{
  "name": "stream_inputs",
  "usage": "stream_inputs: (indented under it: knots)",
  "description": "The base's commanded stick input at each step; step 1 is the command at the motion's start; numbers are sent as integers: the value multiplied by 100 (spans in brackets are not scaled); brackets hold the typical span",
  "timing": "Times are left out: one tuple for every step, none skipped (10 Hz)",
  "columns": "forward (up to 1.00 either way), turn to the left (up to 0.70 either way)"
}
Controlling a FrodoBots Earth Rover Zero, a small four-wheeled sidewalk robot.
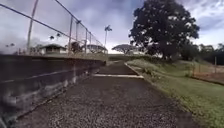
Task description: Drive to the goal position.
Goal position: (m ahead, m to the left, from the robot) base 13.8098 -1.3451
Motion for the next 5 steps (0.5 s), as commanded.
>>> stream_inputs:
  knots:
    - [50, 0]
    - [50, 0]
    - [50, 0]
    - [50, 0]
    - [50, 0]
